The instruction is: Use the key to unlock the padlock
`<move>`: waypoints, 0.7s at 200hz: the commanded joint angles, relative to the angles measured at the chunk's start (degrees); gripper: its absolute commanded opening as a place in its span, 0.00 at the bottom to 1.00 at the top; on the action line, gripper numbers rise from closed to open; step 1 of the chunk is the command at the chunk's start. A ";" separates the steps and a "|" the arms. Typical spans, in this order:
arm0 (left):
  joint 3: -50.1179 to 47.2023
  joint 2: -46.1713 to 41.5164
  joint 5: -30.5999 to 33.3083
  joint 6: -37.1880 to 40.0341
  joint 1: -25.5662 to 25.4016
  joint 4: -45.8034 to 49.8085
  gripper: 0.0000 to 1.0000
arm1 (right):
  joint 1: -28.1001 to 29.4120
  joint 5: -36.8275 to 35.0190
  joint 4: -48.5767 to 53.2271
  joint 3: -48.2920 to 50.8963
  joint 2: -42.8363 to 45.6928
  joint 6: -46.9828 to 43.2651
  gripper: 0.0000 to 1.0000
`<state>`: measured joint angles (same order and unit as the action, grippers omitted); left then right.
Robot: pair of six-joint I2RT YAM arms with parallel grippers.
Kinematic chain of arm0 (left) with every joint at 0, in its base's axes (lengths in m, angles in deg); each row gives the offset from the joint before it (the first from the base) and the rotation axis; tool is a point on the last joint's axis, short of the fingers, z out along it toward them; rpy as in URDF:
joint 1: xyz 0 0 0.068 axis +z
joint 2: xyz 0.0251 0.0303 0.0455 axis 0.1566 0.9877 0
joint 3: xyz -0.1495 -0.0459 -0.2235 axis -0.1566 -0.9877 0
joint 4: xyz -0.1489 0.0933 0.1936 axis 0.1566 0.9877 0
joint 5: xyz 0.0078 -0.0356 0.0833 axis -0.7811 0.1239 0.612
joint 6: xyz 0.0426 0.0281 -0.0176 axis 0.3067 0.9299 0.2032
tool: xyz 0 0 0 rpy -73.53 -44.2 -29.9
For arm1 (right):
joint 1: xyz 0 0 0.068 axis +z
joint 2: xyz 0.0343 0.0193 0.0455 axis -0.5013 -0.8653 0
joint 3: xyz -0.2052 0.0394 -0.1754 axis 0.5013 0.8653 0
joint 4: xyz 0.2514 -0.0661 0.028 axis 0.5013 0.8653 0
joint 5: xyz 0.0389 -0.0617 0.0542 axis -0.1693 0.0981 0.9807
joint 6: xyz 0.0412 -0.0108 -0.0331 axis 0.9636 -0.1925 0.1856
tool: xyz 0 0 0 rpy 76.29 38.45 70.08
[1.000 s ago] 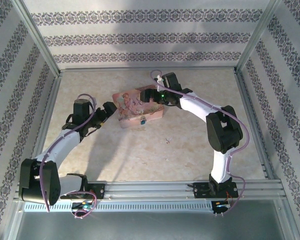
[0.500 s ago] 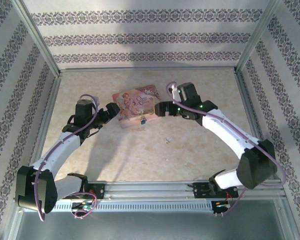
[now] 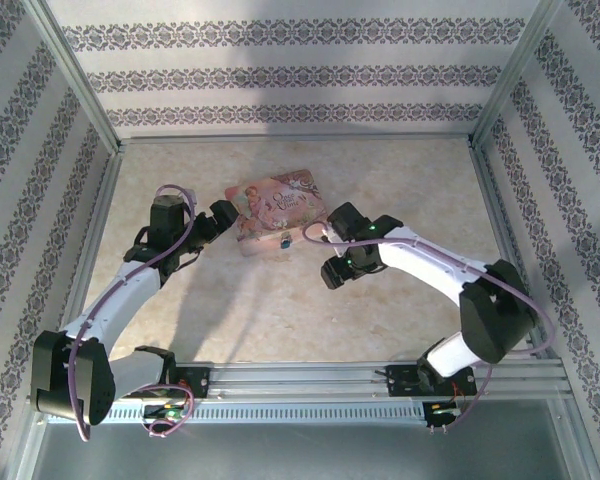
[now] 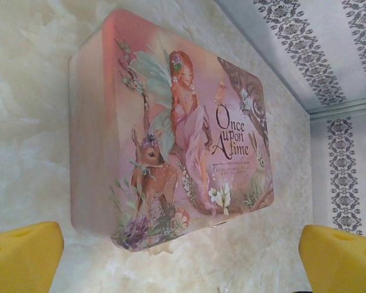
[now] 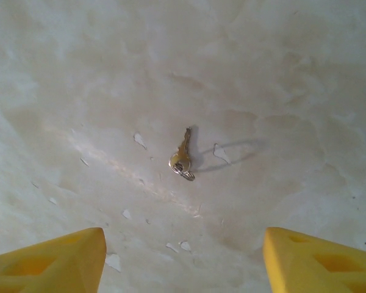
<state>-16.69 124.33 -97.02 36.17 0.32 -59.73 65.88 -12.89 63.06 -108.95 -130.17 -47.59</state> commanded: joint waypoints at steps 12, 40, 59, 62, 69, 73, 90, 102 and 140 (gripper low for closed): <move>0.75 -0.20 1.04 1.23 -0.58 0.73 0.99 | 0.24 1.48 2.28 -2.57 -4.87 -4.97 0.59; 0.32 -0.38 1.45 1.16 -0.62 0.75 0.99 | 0.24 0.70 2.18 -4.54 -8.24 -6.27 0.54; 0.13 -0.38 1.49 1.07 -0.56 0.88 0.99 | 0.22 0.09 2.22 -5.69 -10.25 -7.26 0.52; 0.18 -0.34 1.50 1.08 -0.60 0.91 0.99 | 0.24 0.00 2.18 -5.84 -10.56 -7.40 0.52; 0.19 -0.34 1.59 1.15 -0.56 0.94 0.99 | 0.32 0.02 2.32 -6.26 -11.28 -7.67 0.51; 0.13 -0.38 1.59 1.12 -0.57 0.95 0.99 | 0.28 0.10 2.43 -6.44 -11.66 -7.77 0.50; 0.27 -0.39 1.77 1.19 -0.60 1.11 0.99 | 0.57 0.48 2.51 -7.45 -12.94 -7.91 0.48; 0.24 -0.47 1.93 1.32 -0.62 1.10 0.99 | 0.84 0.43 2.54 -7.82 -13.73 -7.88 0.46; 0.19 -0.47 1.97 1.35 -0.57 1.14 0.99 | 1.34 -0.35 2.80 -8.01 -16.20 -7.39 0.40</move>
<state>-16.69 124.33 -95.78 36.17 0.32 -59.69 66.38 -12.45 64.15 -115.93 -144.50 -54.76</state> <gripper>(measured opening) 0.993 0.413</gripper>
